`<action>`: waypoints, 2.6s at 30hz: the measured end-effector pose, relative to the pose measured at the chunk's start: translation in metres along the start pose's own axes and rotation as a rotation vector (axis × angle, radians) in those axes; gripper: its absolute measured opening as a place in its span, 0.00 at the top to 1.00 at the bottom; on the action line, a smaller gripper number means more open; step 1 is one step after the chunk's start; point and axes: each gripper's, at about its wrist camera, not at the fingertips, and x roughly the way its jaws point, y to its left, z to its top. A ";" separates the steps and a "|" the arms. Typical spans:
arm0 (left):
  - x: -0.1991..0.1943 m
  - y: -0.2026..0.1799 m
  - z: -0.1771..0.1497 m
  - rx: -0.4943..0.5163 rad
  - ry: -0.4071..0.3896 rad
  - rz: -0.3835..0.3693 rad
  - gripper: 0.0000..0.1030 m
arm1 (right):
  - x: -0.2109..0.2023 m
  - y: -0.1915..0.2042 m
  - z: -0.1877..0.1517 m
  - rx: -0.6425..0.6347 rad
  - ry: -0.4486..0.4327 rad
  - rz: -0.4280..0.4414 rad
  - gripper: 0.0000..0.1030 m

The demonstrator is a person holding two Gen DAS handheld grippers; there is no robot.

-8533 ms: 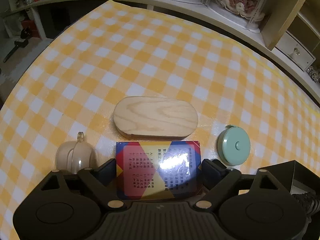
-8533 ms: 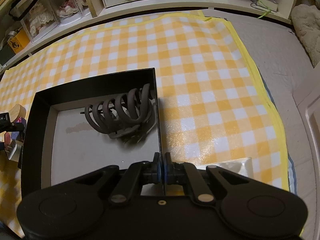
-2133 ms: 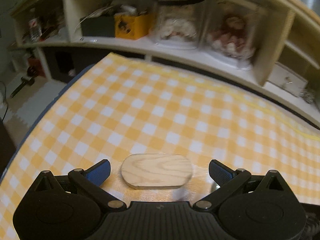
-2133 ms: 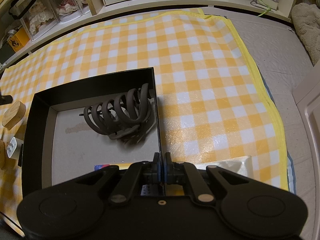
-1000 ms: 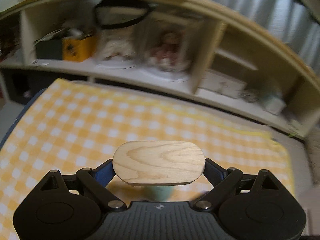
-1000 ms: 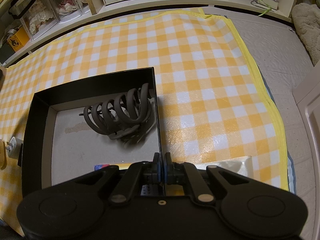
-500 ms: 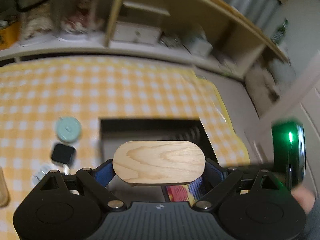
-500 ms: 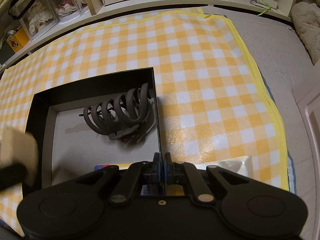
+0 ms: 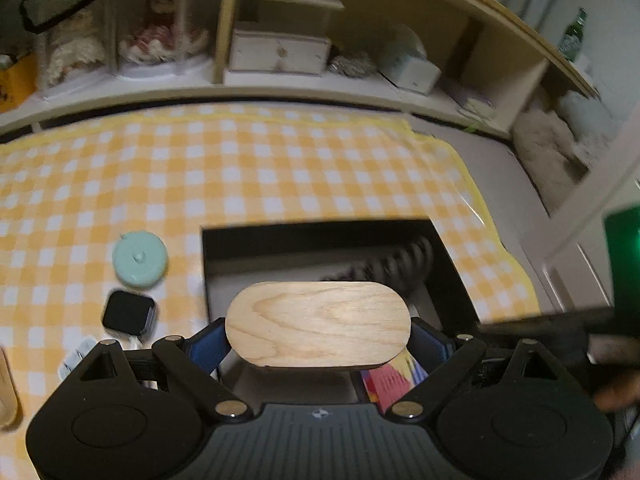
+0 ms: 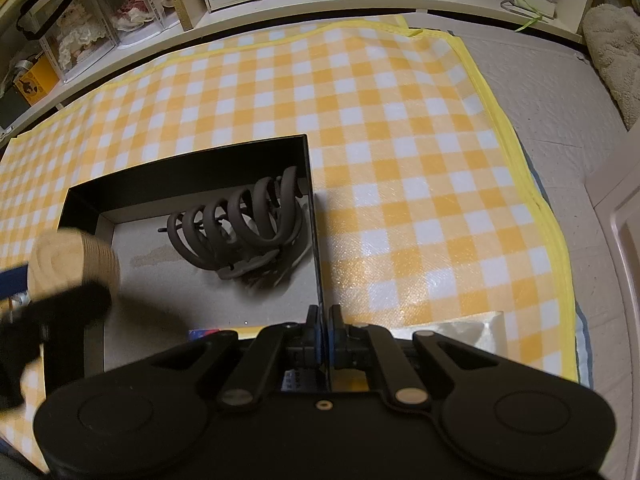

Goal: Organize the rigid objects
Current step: 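Carry the wooden block with the left tool over the black box, then lower the wooden block into the black box and open the left tool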

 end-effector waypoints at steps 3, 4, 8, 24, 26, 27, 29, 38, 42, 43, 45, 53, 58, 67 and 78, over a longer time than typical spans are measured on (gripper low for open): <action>0.001 0.002 0.004 0.010 -0.034 0.033 0.10 | 0.000 0.000 0.000 0.000 0.000 0.000 0.96; 0.002 0.004 0.006 0.005 -0.039 0.037 0.10 | 0.000 0.000 0.000 -0.001 0.000 0.000 0.96; 0.004 0.010 0.008 -0.033 -0.061 0.034 0.10 | 0.000 0.000 0.000 -0.001 0.000 0.000 0.96; 0.007 0.024 0.010 -0.118 -0.028 0.008 0.00 | 0.001 -0.001 -0.001 0.000 0.001 0.001 0.96; 0.007 0.024 0.010 -0.111 -0.021 0.008 0.00 | 0.001 -0.001 -0.001 -0.001 0.001 0.000 0.96; 0.006 0.023 0.009 -0.108 -0.018 0.008 0.00 | 0.001 -0.001 -0.001 -0.001 0.001 0.000 0.96; 0.005 0.023 0.009 -0.101 -0.013 0.006 0.00 | 0.001 -0.001 -0.001 0.000 0.001 0.001 0.96; 0.000 0.025 0.008 0.072 0.105 0.029 0.00 | 0.001 -0.001 -0.001 0.000 0.001 0.000 0.96; 0.007 0.029 0.000 0.117 0.187 0.033 0.00 | 0.001 -0.001 -0.001 0.000 0.001 0.001 0.96; 0.009 0.029 -0.003 0.128 0.204 0.037 0.00 | 0.001 -0.001 -0.001 -0.001 0.001 0.000 0.96; 0.016 0.027 -0.008 0.169 0.241 0.054 0.00 | 0.001 -0.001 0.000 -0.001 0.001 0.000 0.96; 0.044 0.014 -0.021 0.288 0.317 0.120 0.00 | 0.001 -0.001 0.000 0.000 0.001 0.000 0.96; 0.059 0.016 -0.018 0.260 0.305 0.156 0.00 | 0.000 -0.001 0.000 0.000 0.001 0.000 0.96; 0.057 0.036 -0.002 0.065 0.170 0.177 0.00 | 0.000 0.000 0.000 0.000 0.002 0.000 0.96; 0.015 0.037 0.015 -0.014 0.106 0.079 0.00 | 0.002 -0.001 -0.001 0.003 0.002 0.003 0.96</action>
